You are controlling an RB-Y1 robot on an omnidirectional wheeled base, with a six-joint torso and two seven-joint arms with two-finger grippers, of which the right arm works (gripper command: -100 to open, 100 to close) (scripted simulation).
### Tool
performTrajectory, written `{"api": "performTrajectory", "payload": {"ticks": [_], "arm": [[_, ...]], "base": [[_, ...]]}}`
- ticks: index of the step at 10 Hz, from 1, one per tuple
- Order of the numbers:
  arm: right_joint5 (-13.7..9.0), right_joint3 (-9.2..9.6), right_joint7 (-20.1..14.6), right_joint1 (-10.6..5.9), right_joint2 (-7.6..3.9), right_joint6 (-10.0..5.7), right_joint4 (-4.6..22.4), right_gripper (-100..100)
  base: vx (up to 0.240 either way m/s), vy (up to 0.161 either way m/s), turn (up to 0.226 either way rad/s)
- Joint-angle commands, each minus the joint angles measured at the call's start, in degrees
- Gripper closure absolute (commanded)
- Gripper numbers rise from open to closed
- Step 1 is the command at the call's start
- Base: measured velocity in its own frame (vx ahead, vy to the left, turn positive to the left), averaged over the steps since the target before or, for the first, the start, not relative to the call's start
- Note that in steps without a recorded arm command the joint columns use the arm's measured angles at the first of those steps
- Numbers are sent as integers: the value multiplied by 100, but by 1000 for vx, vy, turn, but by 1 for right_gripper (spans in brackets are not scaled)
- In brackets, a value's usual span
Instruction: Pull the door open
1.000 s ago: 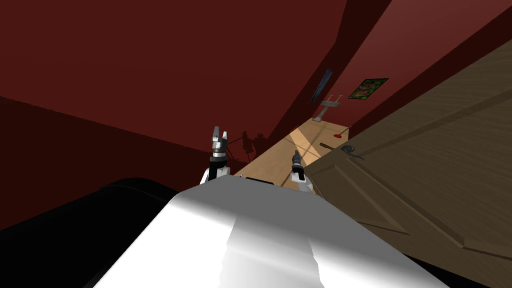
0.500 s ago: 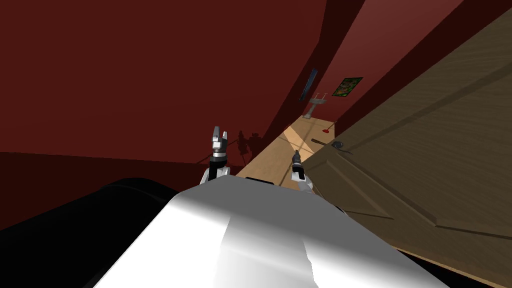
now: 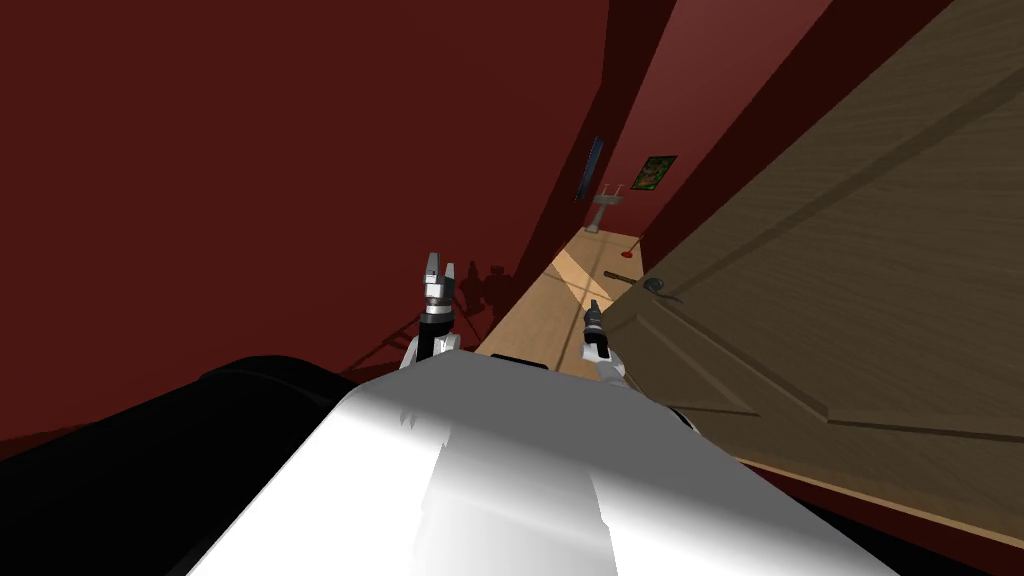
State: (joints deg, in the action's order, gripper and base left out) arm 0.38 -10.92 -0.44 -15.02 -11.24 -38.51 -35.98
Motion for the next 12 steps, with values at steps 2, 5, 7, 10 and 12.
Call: {"api": "performTrajectory", "payload": {"ticks": [2, 5, 7, 10, 12], "arm": [[-37, 7, -12, -44, -5, -26, 80, -100], [-67, 13, -23, -83, -10, -46, 148, -100], [-88, 17, -30, -110, -13, -60, 196, -100], [-112, 22, -38, -140, -16, -75, 250, -100], [-126, 25, -43, -158, -17, -84, 284, -100]], "base": [[186, 19, -248], [188, 28, -266], [206, 18, -248], [178, 15, -277], [211, 53, -276]]}}
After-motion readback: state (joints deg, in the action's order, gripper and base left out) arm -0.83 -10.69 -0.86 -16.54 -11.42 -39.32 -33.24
